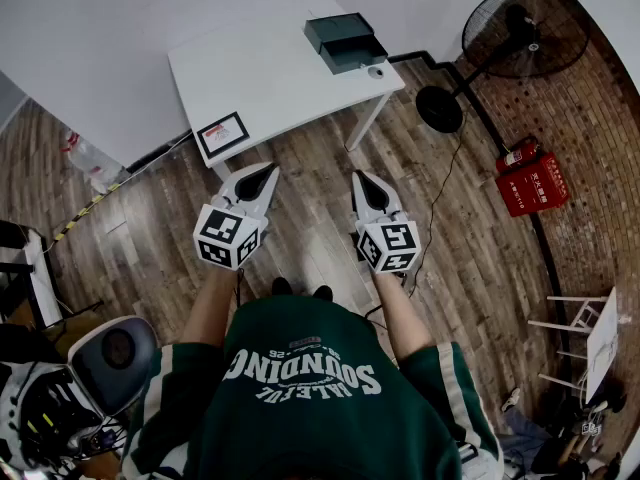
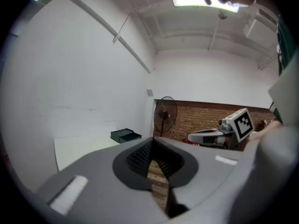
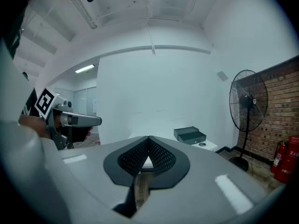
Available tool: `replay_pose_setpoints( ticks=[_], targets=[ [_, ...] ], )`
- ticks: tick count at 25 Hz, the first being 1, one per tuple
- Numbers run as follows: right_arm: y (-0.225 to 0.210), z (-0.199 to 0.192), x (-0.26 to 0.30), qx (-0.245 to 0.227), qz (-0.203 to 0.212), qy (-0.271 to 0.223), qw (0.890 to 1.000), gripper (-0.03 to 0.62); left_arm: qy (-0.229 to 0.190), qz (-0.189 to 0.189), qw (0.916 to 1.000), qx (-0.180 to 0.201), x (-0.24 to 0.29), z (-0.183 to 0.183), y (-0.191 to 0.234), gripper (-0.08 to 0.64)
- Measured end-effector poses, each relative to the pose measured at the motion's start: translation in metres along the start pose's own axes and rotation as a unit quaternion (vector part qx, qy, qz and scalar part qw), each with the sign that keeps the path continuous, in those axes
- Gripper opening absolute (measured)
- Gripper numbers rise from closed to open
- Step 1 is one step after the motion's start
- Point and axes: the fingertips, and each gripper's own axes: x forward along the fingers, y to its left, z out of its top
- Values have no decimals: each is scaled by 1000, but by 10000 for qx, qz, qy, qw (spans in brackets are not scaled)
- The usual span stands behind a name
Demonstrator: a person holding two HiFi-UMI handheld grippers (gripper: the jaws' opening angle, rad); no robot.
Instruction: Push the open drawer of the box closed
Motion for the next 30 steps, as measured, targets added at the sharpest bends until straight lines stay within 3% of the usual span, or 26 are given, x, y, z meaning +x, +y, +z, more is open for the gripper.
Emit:
replay_pose_setpoints(
  ticks=[10,18,30],
  targets=[
    [17,-11,2,120,-34,22,9999,2,-16,-103,9999,-10,-5,-8,18,52],
    [7,-21,-3,216,-410,113,9989,2,69,-273,9996,-33,2,-15,20,52],
    [-55,-19,47,377,-370,107,9985,2,260,-141,9995,-80,68,-16,39,52]
  ],
)
